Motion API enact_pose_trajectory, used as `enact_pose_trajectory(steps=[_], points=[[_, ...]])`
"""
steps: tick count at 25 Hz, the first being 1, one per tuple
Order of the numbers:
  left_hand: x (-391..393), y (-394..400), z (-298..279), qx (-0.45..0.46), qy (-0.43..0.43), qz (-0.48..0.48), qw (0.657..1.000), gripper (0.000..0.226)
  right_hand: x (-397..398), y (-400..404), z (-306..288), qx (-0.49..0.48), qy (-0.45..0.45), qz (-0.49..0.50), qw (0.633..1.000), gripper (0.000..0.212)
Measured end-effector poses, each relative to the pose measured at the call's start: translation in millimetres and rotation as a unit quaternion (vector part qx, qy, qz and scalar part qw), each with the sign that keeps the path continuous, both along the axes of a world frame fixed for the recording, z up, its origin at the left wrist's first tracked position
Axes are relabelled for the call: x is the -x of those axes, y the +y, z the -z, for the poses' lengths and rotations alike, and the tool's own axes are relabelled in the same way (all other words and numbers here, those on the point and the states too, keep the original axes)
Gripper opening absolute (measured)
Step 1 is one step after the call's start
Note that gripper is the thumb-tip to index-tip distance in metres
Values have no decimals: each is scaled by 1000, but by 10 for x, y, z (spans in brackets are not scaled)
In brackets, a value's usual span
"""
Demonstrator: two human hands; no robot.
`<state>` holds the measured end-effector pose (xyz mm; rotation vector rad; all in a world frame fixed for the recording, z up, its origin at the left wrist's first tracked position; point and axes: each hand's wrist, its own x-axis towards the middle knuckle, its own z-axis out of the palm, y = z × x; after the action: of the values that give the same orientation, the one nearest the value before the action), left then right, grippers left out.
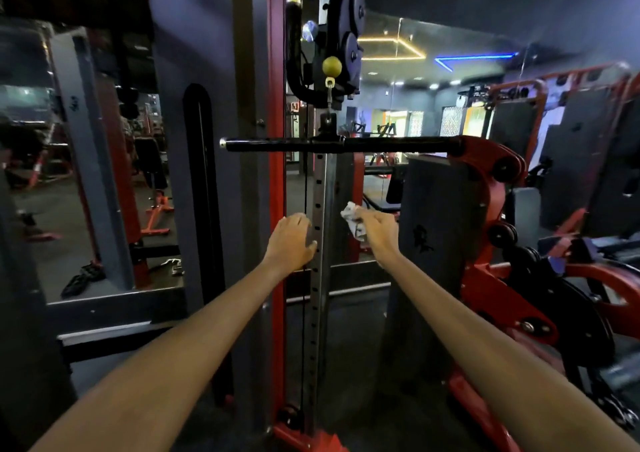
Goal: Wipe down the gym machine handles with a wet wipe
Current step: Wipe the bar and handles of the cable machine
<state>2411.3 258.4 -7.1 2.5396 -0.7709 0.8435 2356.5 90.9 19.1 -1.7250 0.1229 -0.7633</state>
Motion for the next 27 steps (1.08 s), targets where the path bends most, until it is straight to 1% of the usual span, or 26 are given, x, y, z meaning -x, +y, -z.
enact_pose_trajectory(steps=[1, 2, 4, 6, 10, 12, 14, 17, 21, 23, 25, 27], points=[[-206, -77, -103, 2, -11, -2, 1000, 43, -180, -74, -60, 3, -25, 2, 1000, 29], [-410, -165, -223, 5, -23, -2, 1000, 46, -348, -150, -122, 28, -47, 15, 998, 28], [-793, -352, -493, 19, -52, 5, 998, 49, -634, -282, -246, 116, -87, 38, 989, 17], [-1113, -510, -745, 50, -80, 17, 995, 51, -877, -378, -365, 209, -138, 57, 966, 17], [-1539, -708, -1054, 151, -148, 45, 976, 49, -1256, -490, -536, 303, -245, 76, 918, 21], [-1700, -762, -1133, 156, -161, 54, 973, 56, -1381, -525, -617, 338, -290, 78, 892, 21], [-1830, -779, -1147, 129, -187, 59, 972, 66, -1468, -544, -712, 363, -327, 89, 868, 20], [-1961, -776, -1066, 83, -218, 39, 972, 78, -1578, -616, -805, 382, -345, 148, 844, 21], [-2038, -800, -1007, 83, -268, 32, 959, 76, -1698, -651, -853, 425, -312, 241, 815, 19], [-2041, -822, -1003, 82, -292, 21, 953, 75, -1736, -594, -848, 449, -308, 251, 800, 21], [-2042, -839, -986, 79, -297, 9, 951, 75, -1732, -586, -870, 471, -312, 248, 787, 23], [-2048, -831, -957, 74, -303, 0, 950, 74, -1705, -579, -906, 467, -297, 281, 784, 21]])
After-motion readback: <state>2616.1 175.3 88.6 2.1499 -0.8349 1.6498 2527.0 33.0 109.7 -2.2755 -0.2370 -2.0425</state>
